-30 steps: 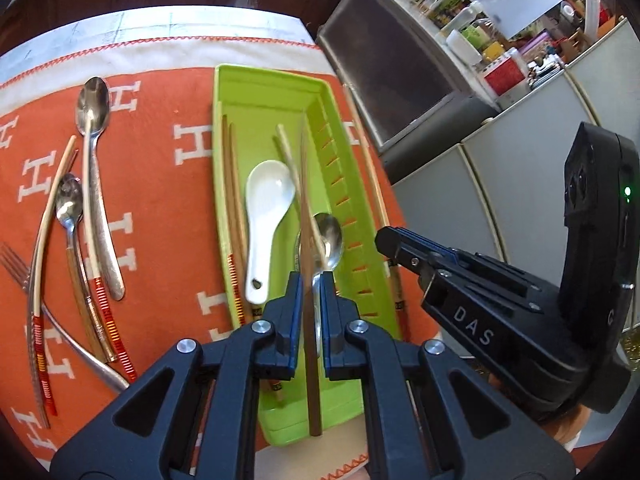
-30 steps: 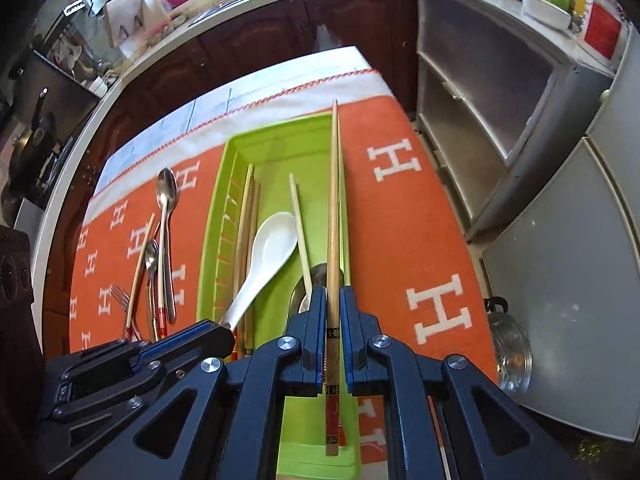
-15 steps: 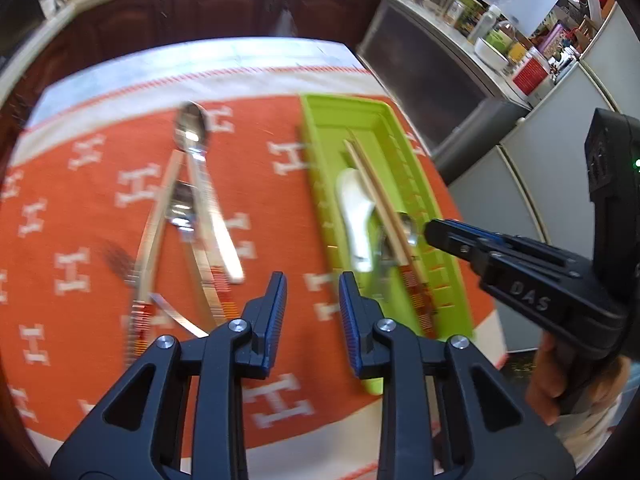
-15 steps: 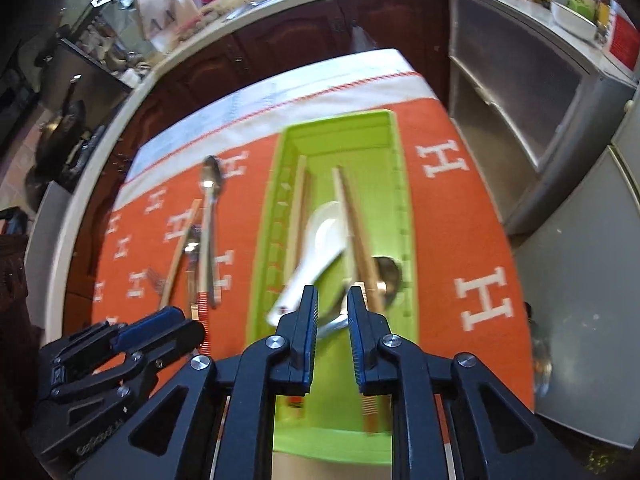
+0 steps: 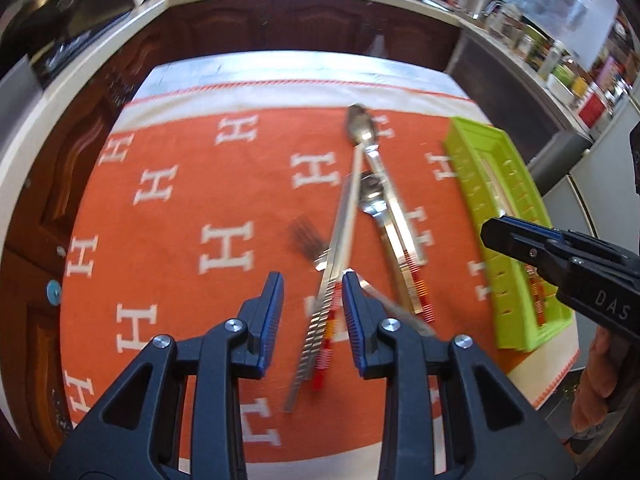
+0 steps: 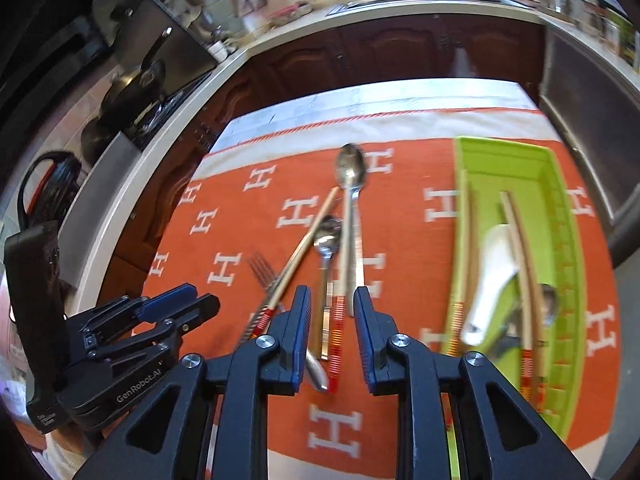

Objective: Organize utensils
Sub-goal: 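Move both tools back over the remaining chopsticks, spoons and fork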

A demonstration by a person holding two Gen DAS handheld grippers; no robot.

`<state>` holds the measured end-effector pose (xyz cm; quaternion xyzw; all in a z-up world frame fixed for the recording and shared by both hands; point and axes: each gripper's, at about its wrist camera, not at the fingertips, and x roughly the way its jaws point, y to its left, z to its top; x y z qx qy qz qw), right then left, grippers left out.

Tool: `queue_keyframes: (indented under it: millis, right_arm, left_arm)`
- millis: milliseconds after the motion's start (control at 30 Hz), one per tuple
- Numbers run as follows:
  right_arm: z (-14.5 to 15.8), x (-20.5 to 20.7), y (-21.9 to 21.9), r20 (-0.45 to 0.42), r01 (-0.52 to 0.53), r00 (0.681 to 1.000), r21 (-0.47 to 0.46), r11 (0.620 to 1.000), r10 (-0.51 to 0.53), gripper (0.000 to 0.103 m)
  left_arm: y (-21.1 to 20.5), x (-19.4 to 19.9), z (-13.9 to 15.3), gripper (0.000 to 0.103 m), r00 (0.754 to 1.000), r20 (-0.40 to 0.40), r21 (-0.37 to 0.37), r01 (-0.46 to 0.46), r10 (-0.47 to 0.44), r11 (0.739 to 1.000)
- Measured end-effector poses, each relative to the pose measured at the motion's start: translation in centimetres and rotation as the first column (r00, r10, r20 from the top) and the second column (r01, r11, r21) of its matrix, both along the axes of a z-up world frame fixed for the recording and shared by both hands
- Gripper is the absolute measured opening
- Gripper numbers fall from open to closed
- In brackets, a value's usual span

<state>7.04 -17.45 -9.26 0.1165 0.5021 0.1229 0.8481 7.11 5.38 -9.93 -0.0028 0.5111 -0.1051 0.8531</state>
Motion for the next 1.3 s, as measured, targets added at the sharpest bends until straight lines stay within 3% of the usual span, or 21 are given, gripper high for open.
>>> queue_keyframes:
  millis: [200, 567, 1300]
  right_arm:
    - [-3.1, 2.1, 4.9, -0.050, -0.053, 0.997, -0.034, 0.998, 0.051, 0.022]
    - [-7.8, 5.0, 9.1, -0.136, -0.090, 0.988, -0.075, 0.993, 0.079, 0.023]
    - [-8.8, 8.3, 9.6, -0.153, -0.033, 0.988, -0.056, 0.998, 0.024, 0.023]
  left_arm:
    - [3.1, 0.3, -2.7, 0.027, 0.999, -0.041, -0.015, -0.018, 0.017, 1.000]
    - [4.9, 0.6, -5.2, 0.027, 0.998, -0.062, -0.064, -0.005, 0.001, 0.998]
    - [5.7, 0.3, -5.3, 0.027, 0.997, -0.047, -0.137, 0.054, -0.060, 0.989]
